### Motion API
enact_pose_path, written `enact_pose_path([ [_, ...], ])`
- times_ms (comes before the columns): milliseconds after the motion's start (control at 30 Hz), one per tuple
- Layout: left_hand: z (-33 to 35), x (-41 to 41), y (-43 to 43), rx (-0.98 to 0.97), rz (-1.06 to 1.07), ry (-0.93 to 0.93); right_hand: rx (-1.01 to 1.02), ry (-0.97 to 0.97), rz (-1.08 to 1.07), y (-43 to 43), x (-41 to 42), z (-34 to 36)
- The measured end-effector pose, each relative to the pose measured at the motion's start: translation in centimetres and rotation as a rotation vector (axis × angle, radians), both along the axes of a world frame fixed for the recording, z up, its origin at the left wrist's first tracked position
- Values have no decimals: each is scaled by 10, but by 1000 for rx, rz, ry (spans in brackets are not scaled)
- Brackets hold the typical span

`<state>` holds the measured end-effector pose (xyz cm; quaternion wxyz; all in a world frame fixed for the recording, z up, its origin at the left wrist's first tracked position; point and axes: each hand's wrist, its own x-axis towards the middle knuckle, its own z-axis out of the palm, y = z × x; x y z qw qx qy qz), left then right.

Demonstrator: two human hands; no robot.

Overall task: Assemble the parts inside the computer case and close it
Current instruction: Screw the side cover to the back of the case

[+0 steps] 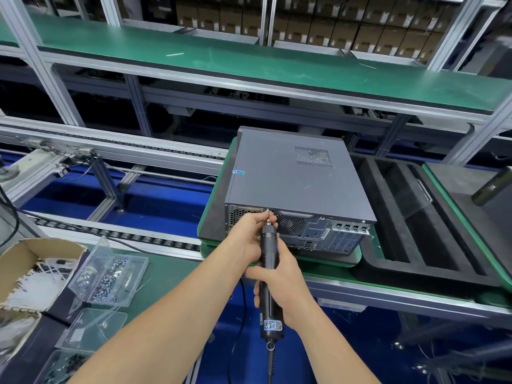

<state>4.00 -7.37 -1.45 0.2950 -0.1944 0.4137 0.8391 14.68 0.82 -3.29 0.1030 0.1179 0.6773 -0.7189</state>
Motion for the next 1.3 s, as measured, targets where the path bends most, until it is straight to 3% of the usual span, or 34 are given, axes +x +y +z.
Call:
enact_pose_path([
  [534, 2, -9, -3, -81, 9, 11, -113, 3, -10, -5, -2, -4],
  [734, -9, -13, 0, -370, 95, 131, -69, 17, -32, -5, -1, -4],
  [1301, -5, -20, -7, -337, 5, 125, -46, -11, -58, -7, -4, 4],
])
